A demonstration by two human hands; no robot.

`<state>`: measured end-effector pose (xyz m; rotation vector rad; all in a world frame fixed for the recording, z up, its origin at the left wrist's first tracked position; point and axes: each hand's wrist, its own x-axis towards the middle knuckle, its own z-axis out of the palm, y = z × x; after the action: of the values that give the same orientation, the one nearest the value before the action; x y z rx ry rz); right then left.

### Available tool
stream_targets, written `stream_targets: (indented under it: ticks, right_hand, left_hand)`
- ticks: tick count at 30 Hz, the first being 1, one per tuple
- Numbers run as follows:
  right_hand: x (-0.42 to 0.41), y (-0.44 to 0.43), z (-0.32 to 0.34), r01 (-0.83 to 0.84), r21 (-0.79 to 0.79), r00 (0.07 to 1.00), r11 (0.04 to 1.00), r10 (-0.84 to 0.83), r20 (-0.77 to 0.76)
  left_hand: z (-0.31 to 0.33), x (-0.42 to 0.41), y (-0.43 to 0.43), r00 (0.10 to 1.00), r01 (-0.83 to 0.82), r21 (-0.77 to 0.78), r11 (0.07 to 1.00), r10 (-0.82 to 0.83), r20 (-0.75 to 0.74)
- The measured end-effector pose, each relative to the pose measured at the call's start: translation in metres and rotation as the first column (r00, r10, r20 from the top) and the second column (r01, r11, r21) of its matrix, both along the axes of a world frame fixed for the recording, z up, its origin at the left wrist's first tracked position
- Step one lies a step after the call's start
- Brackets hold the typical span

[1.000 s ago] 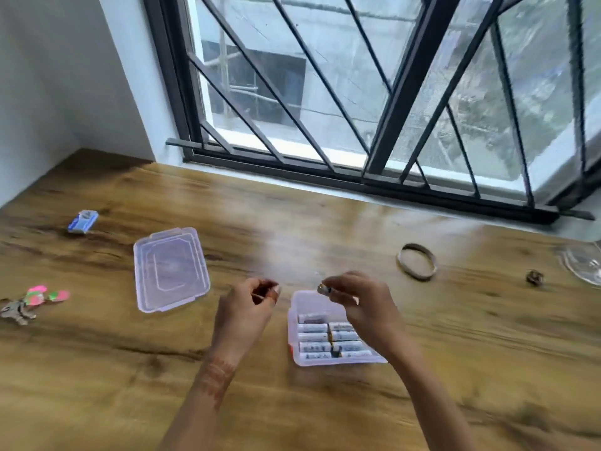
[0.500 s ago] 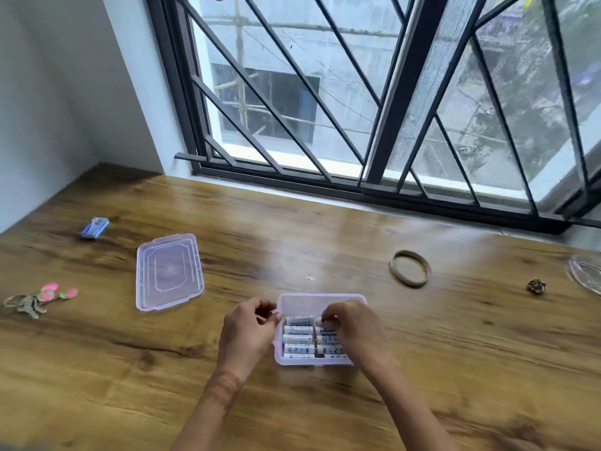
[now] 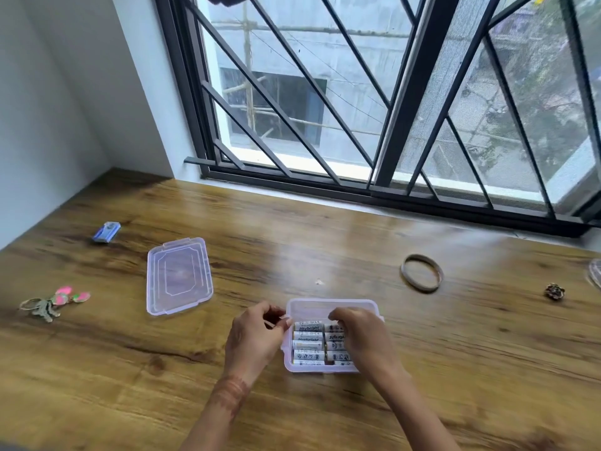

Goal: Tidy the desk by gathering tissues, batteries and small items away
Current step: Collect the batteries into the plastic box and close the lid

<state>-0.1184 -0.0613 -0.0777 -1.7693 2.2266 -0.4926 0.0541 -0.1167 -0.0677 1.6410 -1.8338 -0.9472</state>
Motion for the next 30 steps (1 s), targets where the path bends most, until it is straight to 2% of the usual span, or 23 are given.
stream_targets:
  ticks: [3,7,9,13,17,25,27,30]
  right_hand:
    - [0.003,0.002,0.006,0.008,-0.056,0.999,0.998,-0.005,0.048]
    - [0.007,0.005,0.015,0.031,-0.188,0.994,0.982,-0.011,0.105]
    - [0.011,0.002,0.018,0.046,-0.223,0.991,0.974,-0.018,0.129]
    - [0.019,-0.006,0.02,0.059,-0.255,0.984,0.965,-0.013,0.179]
    - [0.024,-0.013,0.019,0.068,-0.244,0.971,0.967,-0.008,0.238]
    - [0.03,-0.018,0.025,0.098,-0.245,0.955,0.964,-0.022,0.297]
    - [0.03,-0.018,0.026,0.099,-0.263,0.948,0.96,-0.011,0.317]
    - [0.028,-0.018,0.028,0.098,-0.311,0.942,0.945,0.013,0.336]
  left_hand:
    - [0.0,0.0,-0.002,1.0,-0.008,0.0,1.0,0.008,0.008]
    - [-0.004,0.012,-0.014,0.987,-0.158,-0.072,0.985,0.159,0.017]
    - [-0.011,0.025,-0.027,0.967,-0.211,-0.152,0.966,0.229,0.112]
    - [-0.024,0.049,-0.055,0.872,-0.185,-0.262,0.947,0.282,0.401]
    - [-0.032,0.064,-0.069,0.826,-0.152,-0.281,0.948,0.278,0.49]
    - [-0.033,0.069,-0.067,0.84,-0.069,-0.329,0.942,0.233,0.49]
    - [-0.024,0.066,-0.065,0.881,-0.049,-0.379,0.924,0.219,0.42]
    - [0.002,0.058,-0.061,0.961,-0.059,-0.429,0.901,0.168,0.222]
